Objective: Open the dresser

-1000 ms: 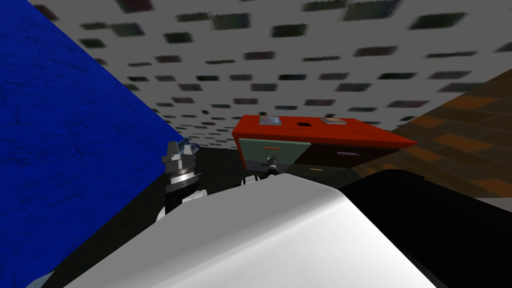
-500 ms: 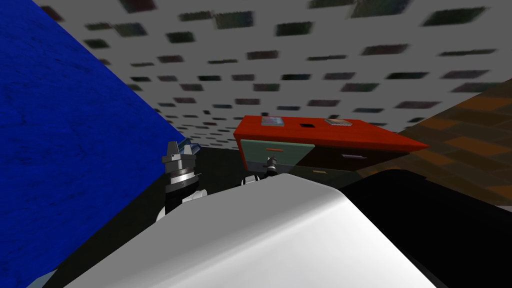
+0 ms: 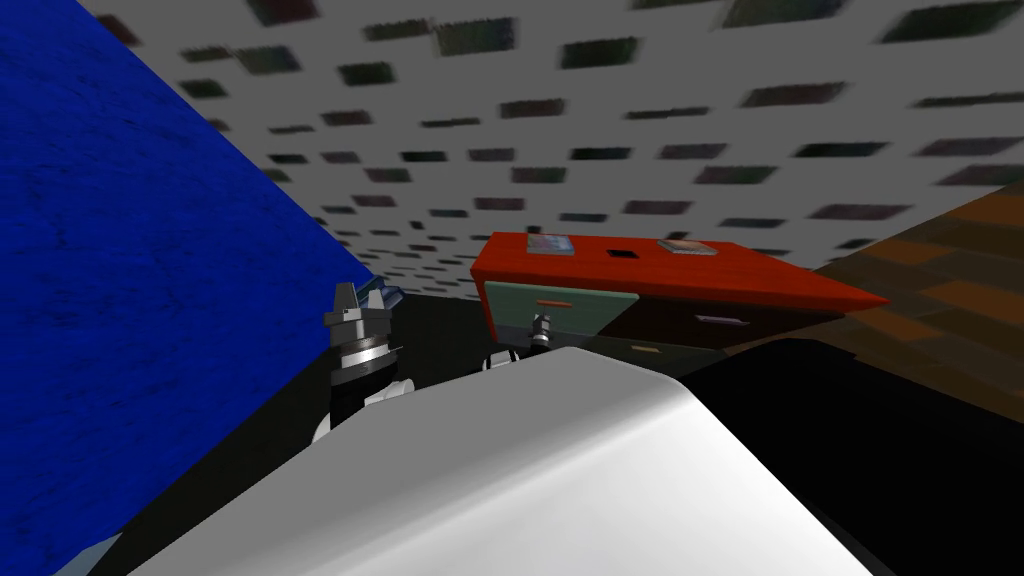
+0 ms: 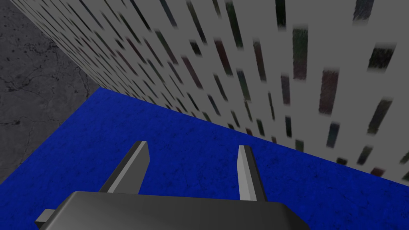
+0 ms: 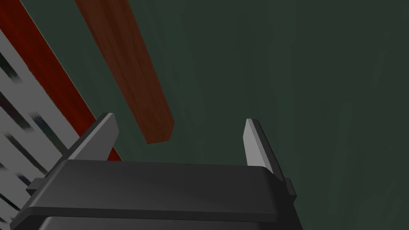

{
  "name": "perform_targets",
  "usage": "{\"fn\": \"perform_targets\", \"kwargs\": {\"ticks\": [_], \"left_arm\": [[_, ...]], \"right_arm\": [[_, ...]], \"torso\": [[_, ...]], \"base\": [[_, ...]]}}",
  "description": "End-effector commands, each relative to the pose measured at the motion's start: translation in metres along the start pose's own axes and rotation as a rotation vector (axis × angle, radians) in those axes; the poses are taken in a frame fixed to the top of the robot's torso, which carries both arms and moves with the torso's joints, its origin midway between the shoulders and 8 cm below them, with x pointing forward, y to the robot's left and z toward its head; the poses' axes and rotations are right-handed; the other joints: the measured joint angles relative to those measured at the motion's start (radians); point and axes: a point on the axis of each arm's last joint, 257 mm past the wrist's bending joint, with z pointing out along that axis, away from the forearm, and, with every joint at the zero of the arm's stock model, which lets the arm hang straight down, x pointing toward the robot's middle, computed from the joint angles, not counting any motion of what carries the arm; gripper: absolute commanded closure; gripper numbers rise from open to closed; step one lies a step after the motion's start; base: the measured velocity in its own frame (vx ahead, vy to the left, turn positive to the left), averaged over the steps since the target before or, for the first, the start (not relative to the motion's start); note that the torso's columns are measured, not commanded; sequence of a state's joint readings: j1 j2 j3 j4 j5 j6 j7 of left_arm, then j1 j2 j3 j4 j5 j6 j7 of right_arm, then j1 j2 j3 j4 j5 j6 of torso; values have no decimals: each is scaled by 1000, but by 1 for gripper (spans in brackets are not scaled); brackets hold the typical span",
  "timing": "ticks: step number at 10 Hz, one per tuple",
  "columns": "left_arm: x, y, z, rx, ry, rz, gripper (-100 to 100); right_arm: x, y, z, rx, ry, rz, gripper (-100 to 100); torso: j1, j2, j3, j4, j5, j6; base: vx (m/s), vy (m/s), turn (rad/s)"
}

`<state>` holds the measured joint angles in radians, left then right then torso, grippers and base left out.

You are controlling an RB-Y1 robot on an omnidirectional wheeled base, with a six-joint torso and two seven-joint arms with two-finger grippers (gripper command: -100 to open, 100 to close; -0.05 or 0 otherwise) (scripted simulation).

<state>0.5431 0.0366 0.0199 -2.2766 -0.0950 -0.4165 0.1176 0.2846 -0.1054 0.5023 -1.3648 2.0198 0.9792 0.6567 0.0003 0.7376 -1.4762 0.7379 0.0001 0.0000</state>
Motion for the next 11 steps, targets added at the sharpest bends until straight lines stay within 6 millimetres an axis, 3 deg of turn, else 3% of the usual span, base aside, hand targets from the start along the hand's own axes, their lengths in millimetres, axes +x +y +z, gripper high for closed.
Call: {"fn": "perform_targets", "kwargs": {"ticks": [1,4,5,6,11], "left_arm": [[0,0,0,0,0,0,0],[0,0,0,0,0,0,0],[0,0,0,0,0,0,0],[0,0,0,0,0,0,0],[0,0,0,0,0,0,0]], "right_arm": [[-10,-4,-5,40,-14,-53,-100],[-20,-8,-3,45,-18,-58,-100],[-12,-5,-5,43,-14,-65,-100],[-12,-5,-4,42,-14,-68,100],[-14,-9,-6,41,-18,-69,100]], "torso": [[0,0,0,0,0,0],[-1,2,1,0,-1,0],[-4,-2,-1,2,0,-1],[-1,0,0,1,0,-1],[-1,2,1,2,0,0]], "base": [[34,14,19],[38,-15,0],[42,-39,-2],[7,-8,-4],[-161,66,-7]]}}
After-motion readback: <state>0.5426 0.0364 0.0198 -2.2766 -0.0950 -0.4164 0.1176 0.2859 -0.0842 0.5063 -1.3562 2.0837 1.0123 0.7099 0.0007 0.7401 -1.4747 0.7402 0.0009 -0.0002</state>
